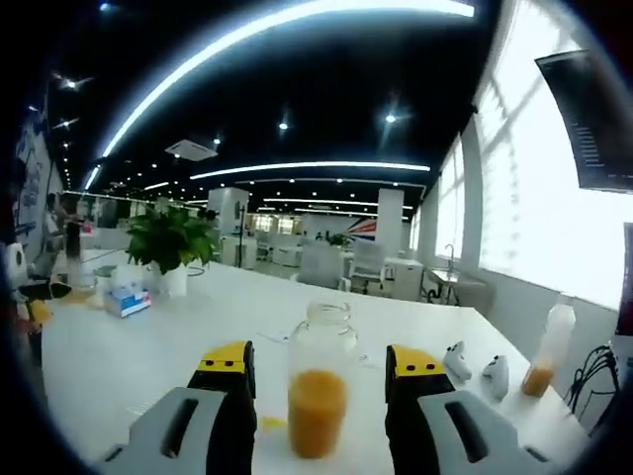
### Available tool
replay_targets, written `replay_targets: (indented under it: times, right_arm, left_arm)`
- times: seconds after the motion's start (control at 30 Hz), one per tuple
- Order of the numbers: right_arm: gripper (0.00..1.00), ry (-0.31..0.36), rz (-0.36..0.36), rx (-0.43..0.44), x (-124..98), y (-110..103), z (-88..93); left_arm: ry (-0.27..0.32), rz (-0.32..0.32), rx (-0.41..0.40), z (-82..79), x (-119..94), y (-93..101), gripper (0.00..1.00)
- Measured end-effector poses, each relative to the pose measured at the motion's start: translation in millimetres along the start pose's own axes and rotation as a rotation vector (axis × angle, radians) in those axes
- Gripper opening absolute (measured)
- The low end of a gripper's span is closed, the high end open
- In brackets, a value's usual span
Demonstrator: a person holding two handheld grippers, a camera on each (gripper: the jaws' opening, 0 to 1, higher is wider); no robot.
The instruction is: Open the Petri dish lid, place the lid on the table, pour the liquid culture medium into the Petri dish, pick up the Petri dish lid from the table, and close the Petri dish
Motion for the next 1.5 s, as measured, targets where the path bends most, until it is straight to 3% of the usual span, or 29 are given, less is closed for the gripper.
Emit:
replay_targets:
  times: [0.4, 0.73, 1.5]
  right_arm:
    - [0.46, 0.053, -0.064, -0.007, -50, 3, -3.4]
    - [0.45, 0.073, -0.079, -0.009, -84, 8, 9.1]
    - [0.44, -0.014, -0.025, 0.112, -131, 26, 73.5]
  left_arm:
    - [-0.005, 0.020, 0.012, -1.0, -4, 4.2, 0.55]
    - [-0.007, 0.041, 0.018, 1.6, -8, 8.7, 0.55]
    - [-0.033, 0.057, -0.026, 29.1, -20, 13.4, 0.56]
Point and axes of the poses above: the point that each gripper's makers call its tool centre point, and the gripper's own axes: x roughly forward along the fingers, y roughly to its right, z roughly out of its underside, the point moved 8 cm from there along -x, roughly backward along the fingers, and after that the axes turned 14 degrees about z, right-handed, at the moved point
